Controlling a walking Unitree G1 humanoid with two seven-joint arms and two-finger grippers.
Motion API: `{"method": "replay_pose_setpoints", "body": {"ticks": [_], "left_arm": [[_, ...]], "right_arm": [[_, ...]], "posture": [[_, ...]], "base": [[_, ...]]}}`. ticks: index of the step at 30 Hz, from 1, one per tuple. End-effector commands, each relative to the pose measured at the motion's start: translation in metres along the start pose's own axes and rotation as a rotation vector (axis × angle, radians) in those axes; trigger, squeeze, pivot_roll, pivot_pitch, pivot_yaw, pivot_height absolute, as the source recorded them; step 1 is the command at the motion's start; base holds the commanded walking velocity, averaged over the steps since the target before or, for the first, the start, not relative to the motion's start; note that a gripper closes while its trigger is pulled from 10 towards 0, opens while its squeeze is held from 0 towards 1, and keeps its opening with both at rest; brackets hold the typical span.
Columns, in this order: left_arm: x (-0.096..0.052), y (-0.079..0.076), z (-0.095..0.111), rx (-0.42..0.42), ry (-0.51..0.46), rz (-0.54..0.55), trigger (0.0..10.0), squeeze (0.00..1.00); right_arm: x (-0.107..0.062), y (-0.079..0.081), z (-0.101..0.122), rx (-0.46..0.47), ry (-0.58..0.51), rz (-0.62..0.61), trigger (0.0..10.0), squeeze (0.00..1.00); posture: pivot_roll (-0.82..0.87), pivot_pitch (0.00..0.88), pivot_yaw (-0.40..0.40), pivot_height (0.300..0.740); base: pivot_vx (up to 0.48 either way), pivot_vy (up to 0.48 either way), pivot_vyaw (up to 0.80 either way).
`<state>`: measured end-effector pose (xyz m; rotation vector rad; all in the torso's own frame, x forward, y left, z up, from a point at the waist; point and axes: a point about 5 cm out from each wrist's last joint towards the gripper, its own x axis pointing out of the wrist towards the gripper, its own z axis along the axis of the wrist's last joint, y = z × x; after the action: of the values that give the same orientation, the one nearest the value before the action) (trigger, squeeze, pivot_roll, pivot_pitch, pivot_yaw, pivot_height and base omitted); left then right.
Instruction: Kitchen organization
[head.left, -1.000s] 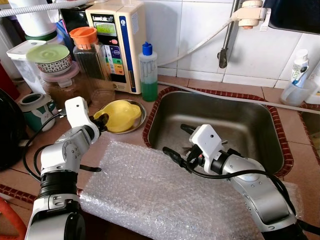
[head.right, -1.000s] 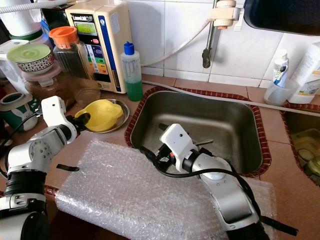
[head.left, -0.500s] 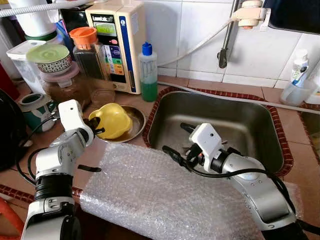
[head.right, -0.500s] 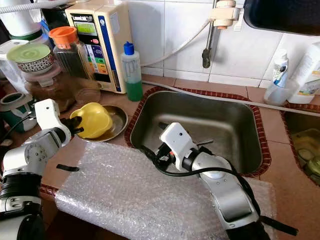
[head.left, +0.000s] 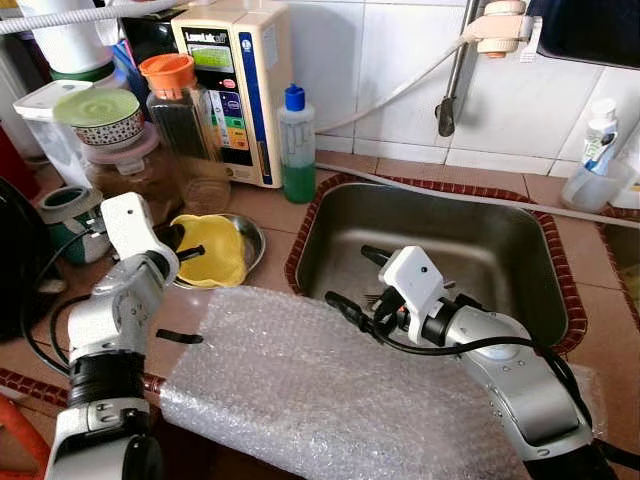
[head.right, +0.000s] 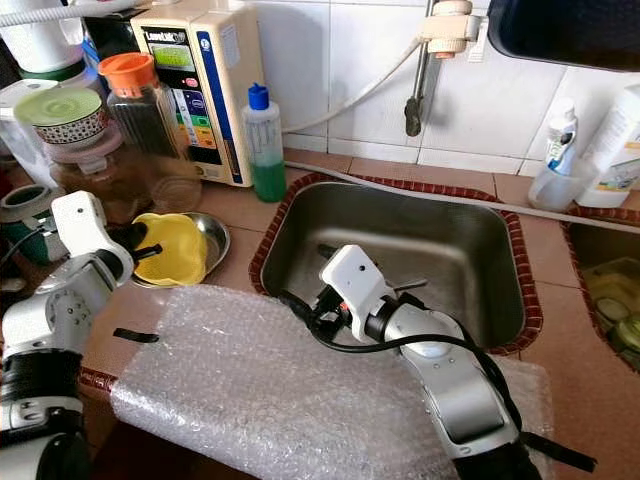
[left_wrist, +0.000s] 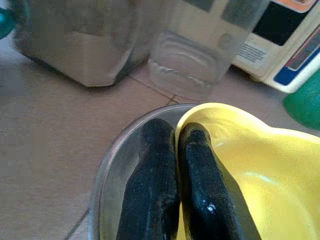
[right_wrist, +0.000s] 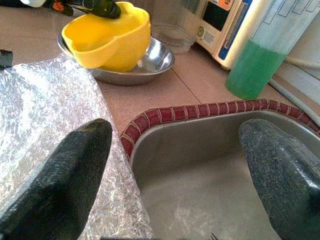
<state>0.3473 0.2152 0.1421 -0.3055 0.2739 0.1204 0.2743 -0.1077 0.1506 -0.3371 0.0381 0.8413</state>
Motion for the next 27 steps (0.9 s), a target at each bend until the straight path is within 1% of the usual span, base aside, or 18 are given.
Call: {"method": "replay_pose_setpoints", "body": {"ticks": [1,4,7,11,13,14,15,17,18,19,20,21,22,24,25,27], "left_arm": [[-0.002,-0.002,0.004,-0.001,-0.034,-0.006,0.0,0.0],[-0.002,-0.004,0.004,-0.02,-0.047,-0.017,0.0,0.0],[-0.004,-0.009,0.01,-0.047,-0.109,-0.038,0.0,0.0],[-0.005,-0.012,0.016,-0.075,-0.16,-0.052,0.0,0.0],[-0.007,-0.016,0.021,-0.082,-0.203,-0.072,0.0,0.0],[-0.008,-0.019,0.024,-0.089,-0.245,-0.081,0.0,0.0],[-0.009,-0.022,0.025,-0.089,-0.26,-0.088,0.0,0.0],[-0.011,-0.028,0.027,-0.074,-0.297,-0.106,0.0,0.0],[-0.011,-0.028,0.027,-0.074,-0.297,-0.106,0.0,0.0],[-0.012,-0.034,0.028,-0.066,-0.319,-0.126,0.0,0.0],[-0.013,-0.037,0.029,-0.057,-0.333,-0.139,0.0,0.0],[-0.013,-0.04,0.03,-0.051,-0.344,-0.147,0.0,0.0],[-0.015,-0.045,0.033,-0.024,-0.38,-0.161,0.0,0.0],[-0.018,-0.054,0.036,0.013,-0.421,-0.19,0.0,0.0],[-0.02,-0.063,0.034,0.028,-0.425,-0.225,0.0,0.0],[-0.021,-0.073,0.028,0.045,-0.419,-0.259,0.0,0.0]], "right_arm": [[0.0,-0.004,0.002,-0.013,-0.006,-0.007,10.0,0.0],[0.0,-0.003,0.002,-0.013,-0.005,-0.007,10.0,0.0],[0.001,-0.004,0.002,-0.014,-0.005,-0.007,10.0,0.0],[0.001,-0.004,0.002,-0.015,-0.006,-0.007,10.0,0.0],[0.002,-0.004,0.002,-0.014,-0.008,-0.013,10.0,0.0],[0.003,-0.006,0.003,-0.01,-0.018,-0.042,10.0,0.0],[0.004,-0.009,0.004,-0.004,-0.028,-0.066,10.0,0.0],[0.006,-0.019,0.008,0.036,-0.071,-0.156,10.0,0.0],[0.006,-0.019,0.008,0.036,-0.071,-0.156,10.0,0.0],[0.007,-0.027,0.012,0.06,-0.099,-0.211,10.0,0.0],[0.007,-0.03,0.015,0.071,-0.117,-0.234,10.0,0.0],[0.008,-0.032,0.016,0.079,-0.128,-0.249,10.0,0.0],[0.008,-0.034,0.019,0.094,-0.147,-0.269,10.0,0.0],[0.01,-0.037,0.023,0.12,-0.17,-0.296,10.0,0.0],[0.013,-0.038,0.026,0.138,-0.185,-0.312,10.0,0.0],[0.017,-0.038,0.029,0.157,-0.203,-0.329,10.0,0.0]], "posture": [[-0.05,0.0,0.06,0.74],[-0.05,0.0,0.059,0.74],[-0.05,0.0,0.056,0.74],[-0.04,0.0,0.055,0.74],[-0.04,0.0,0.055,0.74],[-0.04,0.0,0.055,0.74],[-0.04,0.0,0.054,0.74],[-0.04,0.0,0.053,0.74],[-0.04,0.0,0.053,0.74],[-0.04,0.0,0.052,0.74],[-0.04,0.0,0.052,0.74],[-0.04,0.0,0.052,0.74],[-0.04,0.0,0.051,0.74],[-0.04,0.0,0.05,0.74],[-0.04,0.0,0.05,0.74],[-0.04,0.0,0.05,0.74]], "base": [[0.0,0.0,0.0],[0.0,0.0,0.0],[0.0,0.0,0.0],[0.0,0.0,0.0],[0.0,0.0,0.0],[0.0,0.0,0.0],[0.0,0.0,0.0],[0.0,0.0,0.0],[0.0,0.0,0.0],[0.0,0.0,0.0],[0.0,0.0,0.0],[0.0,0.0,0.0],[0.0,0.0,0.0],[0.0,0.0,0.0],[0.0,0.0,0.0],[0.0,0.0,0.0]]}}
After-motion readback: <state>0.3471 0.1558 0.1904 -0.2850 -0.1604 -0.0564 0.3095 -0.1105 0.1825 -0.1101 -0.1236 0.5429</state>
